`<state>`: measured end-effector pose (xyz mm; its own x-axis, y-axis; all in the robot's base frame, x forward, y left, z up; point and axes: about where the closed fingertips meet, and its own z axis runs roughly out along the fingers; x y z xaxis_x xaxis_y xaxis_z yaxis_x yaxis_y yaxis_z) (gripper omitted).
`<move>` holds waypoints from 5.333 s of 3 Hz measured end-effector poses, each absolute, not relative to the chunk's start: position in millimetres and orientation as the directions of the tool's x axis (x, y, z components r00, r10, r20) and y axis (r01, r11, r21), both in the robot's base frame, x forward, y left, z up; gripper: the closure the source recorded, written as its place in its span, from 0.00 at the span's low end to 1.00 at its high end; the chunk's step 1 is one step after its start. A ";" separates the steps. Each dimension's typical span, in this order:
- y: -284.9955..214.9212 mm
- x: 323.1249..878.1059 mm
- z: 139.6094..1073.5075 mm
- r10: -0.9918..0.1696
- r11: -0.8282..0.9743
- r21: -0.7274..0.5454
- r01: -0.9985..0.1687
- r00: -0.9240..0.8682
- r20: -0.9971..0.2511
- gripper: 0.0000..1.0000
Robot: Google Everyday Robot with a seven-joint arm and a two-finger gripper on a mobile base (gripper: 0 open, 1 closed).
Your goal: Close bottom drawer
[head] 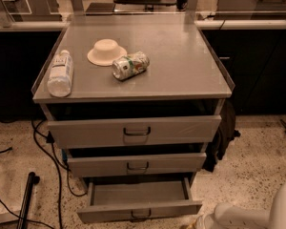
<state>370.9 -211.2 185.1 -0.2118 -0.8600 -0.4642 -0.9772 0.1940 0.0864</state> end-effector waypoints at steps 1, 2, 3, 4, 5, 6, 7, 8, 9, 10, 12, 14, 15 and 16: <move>-205.7 373.5 172.3 -0.845 0.172 0.059 -0.983 -0.178 -0.504 1.00; -201.8 382.6 156.7 -0.833 0.150 0.037 -0.988 -0.146 -0.534 1.00; -201.1 390.5 147.3 -0.830 0.138 0.023 -0.990 -0.129 -0.542 1.00; -200.6 400.7 141.0 -0.831 0.130 0.009 -0.992 -0.114 -0.544 1.00; -198.1 414.5 136.5 -0.836 0.118 -0.004 -0.993 -0.097 -0.539 1.00; -195.5 423.3 135.2 -0.840 0.111 -0.012 -0.994 -0.087 -0.536 1.00; -190.3 435.4 135.7 -0.845 0.099 -0.028 -0.995 -0.069 -0.531 1.00; -190.3 435.4 135.7 -0.845 0.099 -0.028 -0.995 -0.069 -0.531 1.00; -190.2 435.3 135.7 -0.845 0.099 -0.028 -0.995 -0.069 -0.531 0.81; -190.2 435.3 135.7 -0.845 0.099 -0.028 -0.995 -0.069 -0.531 0.58; -190.2 435.3 135.6 -0.845 0.099 -0.028 -0.995 -0.069 -0.531 0.11; -190.2 435.3 135.5 -0.844 0.104 -0.031 -0.994 -0.071 -0.531 0.02; -190.7 435.7 135.2 -0.843 0.118 -0.043 -0.992 -0.077 -0.533 0.24; -192.5 447.6 141.3 -0.842 0.133 -0.097 -0.986 -0.060 -0.536 0.48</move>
Offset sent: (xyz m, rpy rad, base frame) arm 0.0205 0.0089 -0.0360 0.0907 -0.0876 0.0506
